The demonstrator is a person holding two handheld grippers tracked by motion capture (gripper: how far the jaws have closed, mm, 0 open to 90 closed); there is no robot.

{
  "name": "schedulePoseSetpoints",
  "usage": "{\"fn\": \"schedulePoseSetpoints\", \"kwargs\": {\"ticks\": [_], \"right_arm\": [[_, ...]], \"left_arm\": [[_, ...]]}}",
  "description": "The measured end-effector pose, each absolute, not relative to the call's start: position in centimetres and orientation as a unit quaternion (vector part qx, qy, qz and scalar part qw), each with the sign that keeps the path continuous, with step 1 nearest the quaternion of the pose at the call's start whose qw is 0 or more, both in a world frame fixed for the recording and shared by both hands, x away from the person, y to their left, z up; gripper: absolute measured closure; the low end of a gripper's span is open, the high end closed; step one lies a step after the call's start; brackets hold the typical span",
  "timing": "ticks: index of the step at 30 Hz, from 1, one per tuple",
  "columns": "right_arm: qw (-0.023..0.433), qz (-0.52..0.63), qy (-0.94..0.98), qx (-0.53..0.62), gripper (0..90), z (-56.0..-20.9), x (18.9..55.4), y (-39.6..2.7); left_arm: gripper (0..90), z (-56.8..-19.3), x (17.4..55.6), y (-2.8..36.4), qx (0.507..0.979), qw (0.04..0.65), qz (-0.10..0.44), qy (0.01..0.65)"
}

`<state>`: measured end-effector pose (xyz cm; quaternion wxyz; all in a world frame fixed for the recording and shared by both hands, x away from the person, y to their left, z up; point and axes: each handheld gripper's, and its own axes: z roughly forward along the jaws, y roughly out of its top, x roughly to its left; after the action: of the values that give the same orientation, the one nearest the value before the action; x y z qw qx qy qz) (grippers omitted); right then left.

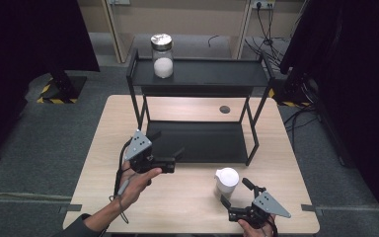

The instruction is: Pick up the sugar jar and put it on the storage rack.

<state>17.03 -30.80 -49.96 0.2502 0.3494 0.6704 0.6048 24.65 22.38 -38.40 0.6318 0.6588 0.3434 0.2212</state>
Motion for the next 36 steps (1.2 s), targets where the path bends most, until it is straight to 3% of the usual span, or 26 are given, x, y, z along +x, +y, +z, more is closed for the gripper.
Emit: {"fn": "schedulePoseSetpoints", "kwargs": {"ticks": [36], "right_arm": [[0.252, 0.606, 0.669, 0.348, 0.4, -49.9, 16.9, -30.9]], "left_arm": [[0.2, -47.8, 20.9, 22.4, 0.679, 0.629, 0.206, 0.318]]}}
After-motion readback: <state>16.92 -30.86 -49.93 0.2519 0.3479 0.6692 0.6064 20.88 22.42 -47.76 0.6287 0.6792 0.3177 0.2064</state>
